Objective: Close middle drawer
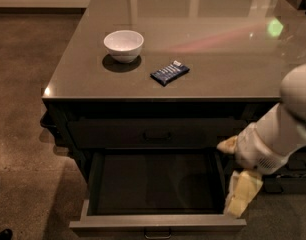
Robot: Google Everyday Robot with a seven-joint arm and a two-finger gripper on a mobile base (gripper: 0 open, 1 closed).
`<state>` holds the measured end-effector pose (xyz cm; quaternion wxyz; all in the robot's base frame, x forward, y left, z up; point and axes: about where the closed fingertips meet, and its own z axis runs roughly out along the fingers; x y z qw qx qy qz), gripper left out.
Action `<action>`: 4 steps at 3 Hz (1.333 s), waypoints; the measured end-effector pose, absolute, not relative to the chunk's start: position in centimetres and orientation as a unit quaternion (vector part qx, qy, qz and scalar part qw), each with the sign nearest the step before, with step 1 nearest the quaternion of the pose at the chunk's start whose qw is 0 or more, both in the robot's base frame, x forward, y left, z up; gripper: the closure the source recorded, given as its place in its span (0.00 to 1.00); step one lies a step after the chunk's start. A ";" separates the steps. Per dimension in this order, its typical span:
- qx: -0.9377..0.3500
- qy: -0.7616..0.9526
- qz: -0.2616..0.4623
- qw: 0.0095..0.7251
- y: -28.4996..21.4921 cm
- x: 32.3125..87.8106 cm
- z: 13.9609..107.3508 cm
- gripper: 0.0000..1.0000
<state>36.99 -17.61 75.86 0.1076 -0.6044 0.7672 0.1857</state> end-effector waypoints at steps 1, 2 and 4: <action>-0.607 0.753 0.234 0.103 -16.0 35.0 70.9 0.00; -0.623 0.724 0.277 0.110 -14.6 33.2 68.2 0.00; -0.594 0.726 0.328 0.114 -14.2 31.1 64.7 0.00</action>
Offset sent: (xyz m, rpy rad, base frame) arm -0.0555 0.0429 -0.1293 0.2110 0.1571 0.1118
